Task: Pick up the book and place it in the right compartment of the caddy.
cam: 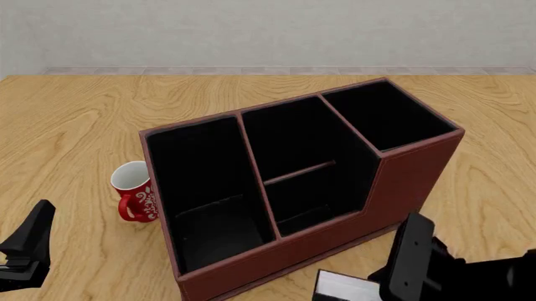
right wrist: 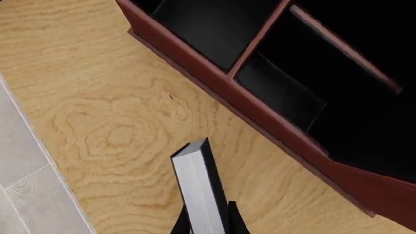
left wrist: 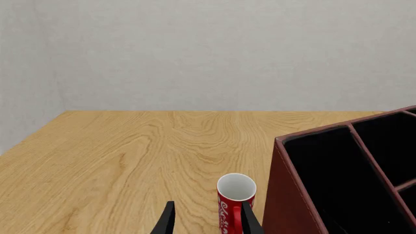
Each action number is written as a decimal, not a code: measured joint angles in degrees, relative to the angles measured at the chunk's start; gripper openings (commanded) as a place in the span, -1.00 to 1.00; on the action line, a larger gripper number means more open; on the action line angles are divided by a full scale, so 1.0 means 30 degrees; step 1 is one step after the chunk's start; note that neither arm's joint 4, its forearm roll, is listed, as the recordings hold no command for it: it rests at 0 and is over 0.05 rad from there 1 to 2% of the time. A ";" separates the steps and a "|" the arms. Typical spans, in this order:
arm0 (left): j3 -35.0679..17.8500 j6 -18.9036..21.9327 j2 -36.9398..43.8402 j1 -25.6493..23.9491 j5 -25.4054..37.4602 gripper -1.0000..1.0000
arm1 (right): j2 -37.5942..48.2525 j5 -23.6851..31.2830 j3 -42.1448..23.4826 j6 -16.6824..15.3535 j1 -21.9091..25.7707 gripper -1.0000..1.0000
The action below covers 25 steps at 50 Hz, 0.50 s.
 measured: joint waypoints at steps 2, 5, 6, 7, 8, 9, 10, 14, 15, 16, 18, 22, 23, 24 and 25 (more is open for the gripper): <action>0.0000 0.0000 0.0000 0.0001 0.0000 1.00 | -0.0014 -0.0031 0.0015 0.0094 0.0131 -1.00; 0.0000 0.0000 0.0001 0.0000 0.0000 1.00 | -0.0032 -0.0066 0.0034 0.0216 0.0301 -1.00; 0.0000 0.0000 0.0001 0.0000 0.0000 1.00 | -0.0039 -0.0073 0.0040 0.0240 0.0344 -1.00; 0.0000 0.0000 0.0001 0.0000 0.0000 1.00 | -0.0045 -0.0078 0.0046 0.0260 0.0385 -1.00; 0.0000 0.0000 0.0001 0.0000 0.0000 1.00 | -0.0052 -0.0083 0.0051 0.0283 0.0424 -1.00; 0.0000 0.0000 0.0001 0.0000 0.0000 1.00 | -0.0058 -0.0086 0.0056 0.0302 0.0461 -1.00; 0.0000 0.0000 0.0001 0.0000 0.0000 1.00 | -0.0065 -0.0083 0.0059 0.0309 0.0493 -1.00; 0.0000 0.0000 0.0000 -0.0001 0.0000 1.00 | -0.0033 -0.0042 0.0027 0.0345 0.0542 -1.00; 0.0000 0.0000 -0.0001 0.0000 0.0000 1.00 | -0.0027 -0.0021 0.0004 0.0341 0.0550 -1.00; 0.0000 0.0000 -0.0001 -0.0001 0.0000 1.00 | -0.0031 0.0022 -0.0034 0.0331 0.0555 -1.00; 0.0000 -0.0001 -0.0002 0.0000 0.0001 1.00 | -0.0108 0.0213 -0.0190 0.0250 0.0524 -1.00; 0.0000 -0.0001 -0.0001 -0.0001 0.0000 1.00 | -0.0344 0.0687 -0.0586 0.0068 0.0453 -1.00; 0.0000 0.0000 -0.0001 0.0000 0.0000 1.00 | -0.0410 0.0812 -0.0691 0.0029 0.0441 -1.00; 0.0000 0.0000 -0.0001 0.0000 0.0000 1.00 | -0.0476 0.0936 -0.0795 -0.0011 0.0428 -1.00; 0.0000 0.0000 0.0000 0.0000 0.0000 1.00 | -0.0544 0.1065 -0.0900 -0.0054 0.0411 -1.00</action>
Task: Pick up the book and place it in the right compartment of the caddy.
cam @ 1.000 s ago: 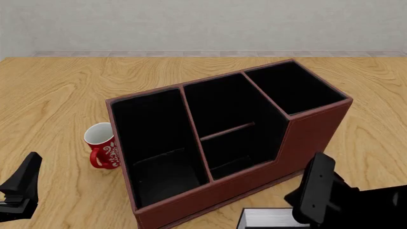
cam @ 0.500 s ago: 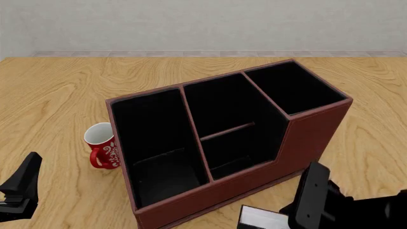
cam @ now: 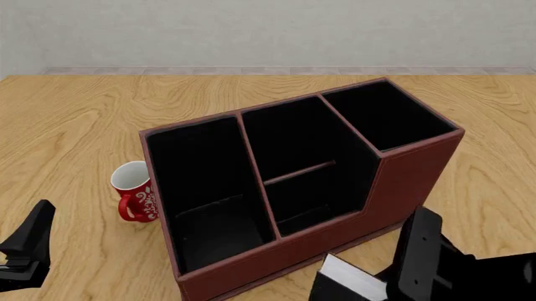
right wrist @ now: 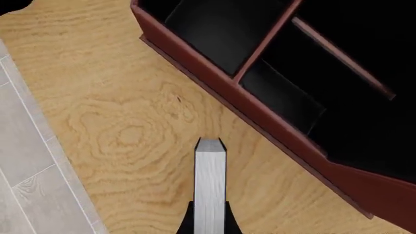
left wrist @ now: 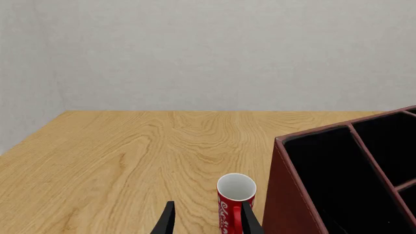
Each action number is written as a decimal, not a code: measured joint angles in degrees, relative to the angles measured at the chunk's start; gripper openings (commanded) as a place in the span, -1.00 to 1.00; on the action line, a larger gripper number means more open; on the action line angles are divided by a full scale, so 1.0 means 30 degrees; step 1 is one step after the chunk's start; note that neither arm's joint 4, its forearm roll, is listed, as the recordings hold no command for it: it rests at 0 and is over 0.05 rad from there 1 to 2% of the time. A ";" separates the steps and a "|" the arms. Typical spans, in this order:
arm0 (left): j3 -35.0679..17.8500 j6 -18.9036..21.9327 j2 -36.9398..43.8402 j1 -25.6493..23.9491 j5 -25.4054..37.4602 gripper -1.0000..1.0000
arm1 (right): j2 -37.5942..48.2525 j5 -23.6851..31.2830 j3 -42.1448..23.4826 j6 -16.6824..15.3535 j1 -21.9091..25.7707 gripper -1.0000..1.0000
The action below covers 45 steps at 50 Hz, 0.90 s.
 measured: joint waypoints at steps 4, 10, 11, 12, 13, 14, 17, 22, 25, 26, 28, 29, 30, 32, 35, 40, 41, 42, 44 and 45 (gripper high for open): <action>0.0000 0.0000 0.0000 0.0000 0.0000 1.00 | -0.0353 0.0665 -0.0562 -0.0233 -0.0097 -1.00; 0.0000 0.0000 -0.0001 0.0001 0.0001 1.00 | -0.0878 0.1600 -0.1421 -0.0520 -0.0160 -1.00; 0.0000 0.0000 -0.0002 0.0001 0.0001 1.00 | -0.0963 0.1752 -0.1571 -0.0557 -0.0153 -1.00; 0.0000 0.0000 -0.0002 0.0001 0.0001 1.00 | -0.1042 0.1889 -0.1711 -0.0591 -0.0147 -1.00; 0.0000 0.0000 -0.0002 0.0000 0.0001 1.00 | -0.1123 0.2039 -0.1859 -0.0630 -0.0145 -1.00; 0.0000 0.0000 -0.0002 0.0000 0.0001 1.00 | -0.1199 0.2174 -0.1996 -0.0665 -0.0143 -1.00; 0.0000 0.0000 -0.0001 0.0000 0.0000 1.00 | -0.1434 0.2588 -0.2436 -0.0779 -0.0135 -1.00; 0.0000 -0.0001 0.0000 -0.0001 0.0000 1.00 | -0.1812 0.3235 -0.3147 -0.0958 -0.0123 -1.00; 0.0000 0.0000 0.0001 0.0000 0.0000 1.00 | -0.2023 0.3574 -0.3530 -0.1064 -0.0122 -1.00; 0.0000 0.0000 0.0001 0.0000 -0.0001 1.00 | -0.2090 0.3678 -0.3648 -0.1096 -0.0121 -1.00; 0.0000 0.0000 0.0002 0.0000 -0.0001 1.00 | -0.2218 0.3871 -0.3869 -0.1159 -0.0123 -1.00; 0.0000 0.0000 0.0002 0.0000 -0.0001 1.00 | -0.2277 0.3956 -0.3985 -0.1174 -0.0102 -1.00; 0.0000 0.0000 0.0002 0.0000 -0.0001 1.00 | -0.2336 0.4037 -0.4099 -0.1189 -0.0081 -1.00; 0.0000 0.0000 0.0002 0.0000 -0.0001 1.00 | -0.2456 0.4197 -0.4299 -0.1229 -0.0061 -1.00; 0.0000 0.0000 0.0003 0.0000 -0.0001 1.00 | -0.2638 0.4412 -0.4548 -0.1283 -0.0049 -1.00; 0.0000 -0.0001 0.0001 0.0000 -0.0001 1.00 | -0.2946 0.4753 -0.4893 -0.1372 -0.0083 -1.00; 0.0000 -0.0001 0.0001 0.0001 0.0000 1.00 | -0.2999 0.4818 -0.4956 -0.1390 -0.0095 -1.00; 0.0000 -0.0001 0.0000 0.0001 0.0000 1.00 | -0.3049 0.4881 -0.5019 -0.1409 -0.0106 -1.00; -0.0002 -0.0001 -0.0002 0.0002 0.0005 1.00 | -0.3137 0.4995 -0.5135 -0.1444 -0.0127 -1.00; -0.0001 -0.0002 -0.0003 0.0004 0.0006 1.00 | -0.3175 0.5048 -0.5191 -0.1461 -0.0137 -1.00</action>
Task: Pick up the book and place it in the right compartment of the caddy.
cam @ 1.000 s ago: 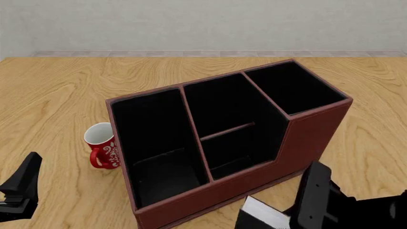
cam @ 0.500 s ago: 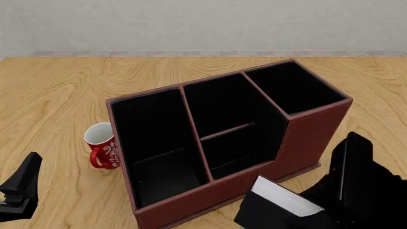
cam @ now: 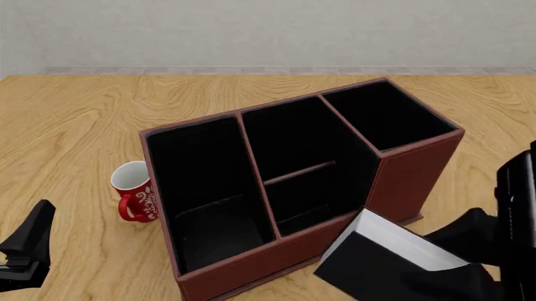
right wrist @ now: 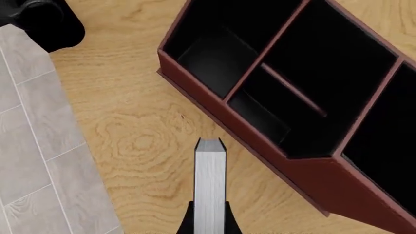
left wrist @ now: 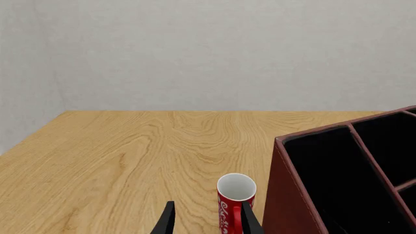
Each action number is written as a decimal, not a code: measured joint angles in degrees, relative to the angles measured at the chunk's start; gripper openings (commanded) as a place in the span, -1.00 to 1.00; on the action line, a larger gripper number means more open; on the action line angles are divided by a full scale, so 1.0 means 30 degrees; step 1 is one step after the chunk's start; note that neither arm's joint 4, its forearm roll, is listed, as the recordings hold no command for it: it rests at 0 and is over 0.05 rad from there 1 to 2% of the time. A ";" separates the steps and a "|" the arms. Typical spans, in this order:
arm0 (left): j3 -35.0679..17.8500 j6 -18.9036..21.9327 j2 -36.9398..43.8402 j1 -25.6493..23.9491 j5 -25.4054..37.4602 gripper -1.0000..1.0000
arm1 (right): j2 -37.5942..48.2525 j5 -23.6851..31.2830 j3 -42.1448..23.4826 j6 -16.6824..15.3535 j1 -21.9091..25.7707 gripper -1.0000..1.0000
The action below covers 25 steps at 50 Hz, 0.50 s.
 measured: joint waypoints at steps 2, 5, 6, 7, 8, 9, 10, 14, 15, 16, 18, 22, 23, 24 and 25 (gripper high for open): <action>0.0001 -0.0002 -0.0001 0.0004 0.0003 1.00 | -0.0063 0.0095 -0.0106 -0.0033 -0.0017 -1.00; -0.0001 -0.0004 -0.0005 0.0007 0.0012 1.00 | -0.0132 0.0220 -0.0259 -0.0079 -0.0037 -1.00; -0.0001 -0.0004 -0.0008 0.0008 0.0015 1.00 | -0.0148 0.0267 -0.0321 -0.0100 -0.0047 -1.00; -0.0002 -0.0005 -0.0010 0.0009 0.0020 1.00 | -0.0159 0.0314 -0.0391 -0.0123 -0.0054 -1.00; -0.0004 -0.0005 -0.0012 0.0010 0.0026 1.00 | -0.0167 0.0363 -0.0468 -0.0149 -0.0063 -1.00; -0.0007 -0.0006 -0.0015 0.0011 0.0032 1.00 | -0.0168 0.0416 -0.0558 -0.0181 -0.0070 -1.00; -0.0009 -0.0006 -0.0018 0.0012 0.0038 1.00 | -0.0164 0.0468 -0.0654 -0.0212 -0.0075 -1.00; -0.0012 -0.0008 -0.0027 0.0014 0.0052 1.00 | -0.0092 0.0688 -0.1093 -0.0363 -0.0091 -1.00; -0.0010 -0.0008 -0.0029 0.0015 0.0053 1.00 | -0.0062 0.0749 -0.1216 -0.0410 -0.0099 -1.00; -0.0008 -0.0009 -0.0031 0.0016 0.0053 1.00 | -0.0029 0.0813 -0.1346 -0.0458 -0.0109 -1.00; -0.0007 -0.0009 -0.0028 0.0016 0.0050 1.00 | 0.0053 0.0956 -0.1633 -0.0561 -0.0130 -1.00; -0.0013 -0.0011 -0.0018 0.0018 0.0049 1.00 | 0.0267 0.1295 -0.2295 -0.0821 -0.0206 -1.00; -0.0014 -0.0011 -0.0016 0.0018 0.0048 1.00 | 0.0326 0.1392 -0.2483 -0.0903 -0.0236 -1.00; -0.0016 -0.0012 -0.0014 0.0019 0.0048 1.00 | 0.0387 0.1491 -0.2675 -0.0983 -0.0265 -1.00; -0.0014 -0.0012 -0.0011 0.0019 0.0043 1.00 | 0.0456 0.1608 -0.2894 -0.1080 -0.0306 -1.00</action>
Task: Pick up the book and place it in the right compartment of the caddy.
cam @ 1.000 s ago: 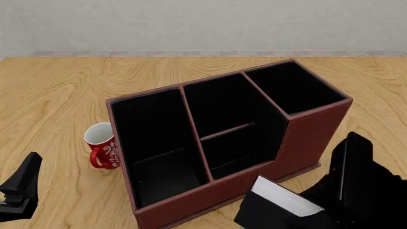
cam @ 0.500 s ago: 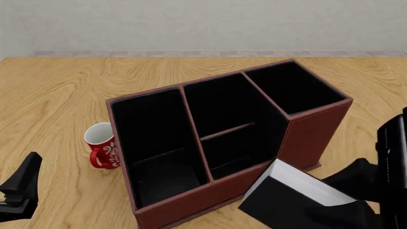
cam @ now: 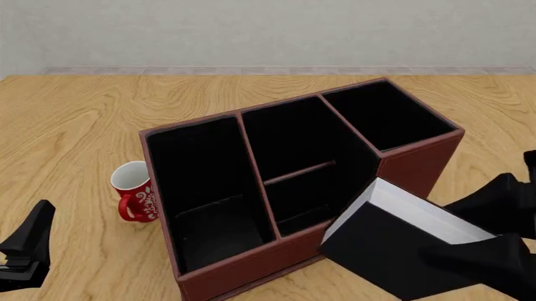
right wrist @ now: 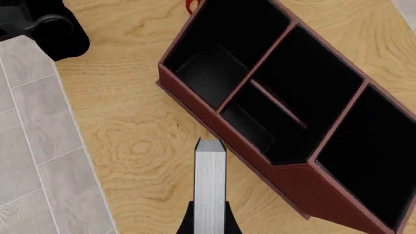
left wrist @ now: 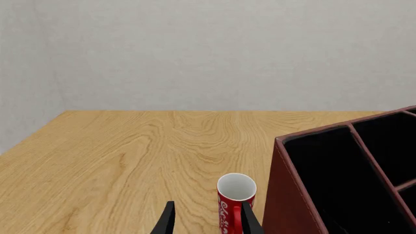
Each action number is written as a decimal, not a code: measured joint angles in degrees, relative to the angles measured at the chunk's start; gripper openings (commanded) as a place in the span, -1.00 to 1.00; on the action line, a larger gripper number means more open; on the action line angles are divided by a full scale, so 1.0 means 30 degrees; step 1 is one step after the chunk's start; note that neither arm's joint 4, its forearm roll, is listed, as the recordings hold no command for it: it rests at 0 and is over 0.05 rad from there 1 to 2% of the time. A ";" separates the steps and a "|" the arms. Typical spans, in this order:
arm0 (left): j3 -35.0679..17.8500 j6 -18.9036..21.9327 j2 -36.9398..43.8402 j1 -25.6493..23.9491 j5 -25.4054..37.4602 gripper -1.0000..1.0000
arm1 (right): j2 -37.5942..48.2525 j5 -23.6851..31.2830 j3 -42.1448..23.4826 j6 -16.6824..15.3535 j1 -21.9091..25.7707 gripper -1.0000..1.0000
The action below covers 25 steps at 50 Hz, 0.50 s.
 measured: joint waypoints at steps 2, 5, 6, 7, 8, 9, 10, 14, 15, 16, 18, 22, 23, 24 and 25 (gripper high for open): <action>0.0005 -0.0001 0.0008 0.0000 -0.0012 1.00 | 0.0138 0.0231 -0.0445 -0.0194 -0.0086 -1.00; 0.0016 -0.0002 0.0020 0.0001 -0.0033 1.00 | 0.0338 0.0554 -0.1085 -0.0501 -0.0243 -1.00; 0.0019 -0.0002 0.0024 0.0001 -0.0040 1.00 | 0.0403 0.0647 -0.1284 -0.0599 -0.0295 -1.00; 0.0023 -0.0003 0.0028 0.0002 -0.0047 1.00 | 0.0469 0.0732 -0.1477 -0.0697 -0.0347 -1.00; 0.0026 -0.0003 0.0033 0.0002 -0.0055 1.00 | 0.0534 0.0809 -0.1660 -0.0794 -0.0400 -1.00; 0.0029 -0.0003 0.0038 0.0002 -0.0062 1.00 | 0.0597 0.0878 -0.1833 -0.0887 -0.0451 -1.00; 0.0029 -0.0004 0.0042 0.0002 -0.0066 1.00 | 0.0662 0.0942 -0.1999 -0.0980 -0.0502 -1.00; 0.0016 -0.0005 0.0051 0.0003 -0.0061 1.00 | 0.0933 0.1139 -0.2614 -0.1327 -0.0691 -1.00; 0.0010 -0.0006 0.0055 0.0003 -0.0057 1.00 | 0.1006 0.1178 -0.2758 -0.1411 -0.0734 -1.00; 0.0005 -0.0006 0.0058 0.0004 -0.0055 1.00 | 0.1073 0.1212 -0.2889 -0.1487 -0.0773 -1.00; 0.0004 -0.0007 0.0067 0.0004 -0.0064 1.00 | 0.1222 0.1274 -0.3150 -0.1640 -0.0843 -1.00; 0.0014 -0.0008 0.0088 0.0006 -0.0093 1.00 | 0.1553 0.1365 -0.3635 -0.1971 -0.0989 -1.00; 0.0011 -0.0009 0.0091 0.0007 -0.0093 1.00 | 0.1639 0.1383 -0.3753 -0.2058 -0.1024 -1.00; 0.0008 -0.0009 0.0094 0.0007 -0.0092 1.00 | 0.1720 0.1399 -0.3861 -0.2136 -0.1056 -1.00; 0.0007 -0.0010 0.0097 0.0007 -0.0095 1.00 | 0.1798 0.1414 -0.3968 -0.2216 -0.1089 -1.00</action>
